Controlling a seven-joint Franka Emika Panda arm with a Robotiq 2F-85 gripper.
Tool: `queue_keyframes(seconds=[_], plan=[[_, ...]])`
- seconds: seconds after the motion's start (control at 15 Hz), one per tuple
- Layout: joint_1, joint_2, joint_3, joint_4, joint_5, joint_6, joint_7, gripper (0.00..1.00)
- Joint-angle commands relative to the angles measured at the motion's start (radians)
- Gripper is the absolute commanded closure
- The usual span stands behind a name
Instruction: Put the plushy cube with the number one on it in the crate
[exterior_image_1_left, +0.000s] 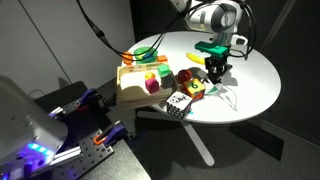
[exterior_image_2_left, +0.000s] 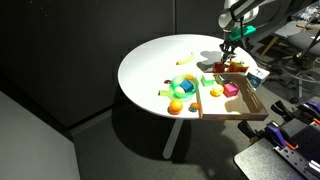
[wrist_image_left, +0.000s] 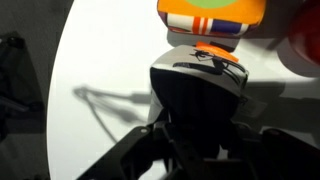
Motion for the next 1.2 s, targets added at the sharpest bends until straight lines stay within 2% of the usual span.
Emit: queue_keyframes(seconds=[0.0, 0.2, 0.33, 0.47, 0.73, 1.13], plan=[[-0.006, -0.006, 0.002, 0.016, -0.002, -0.011, 0.023, 0.87], [-0.007, -0.021, 0.005, 0.004, 0.0, -0.007, 0.022, 0.95], [-0.007, -0.035, 0.007, -0.006, 0.002, -0.008, 0.022, 0.93], [-0.008, -0.049, 0.01, -0.009, 0.005, -0.022, 0.017, 0.96], [-0.008, -0.088, 0.02, -0.038, 0.006, -0.027, 0.002, 0.95], [-0.002, -0.164, 0.047, -0.148, 0.001, 0.005, -0.03, 0.95]])
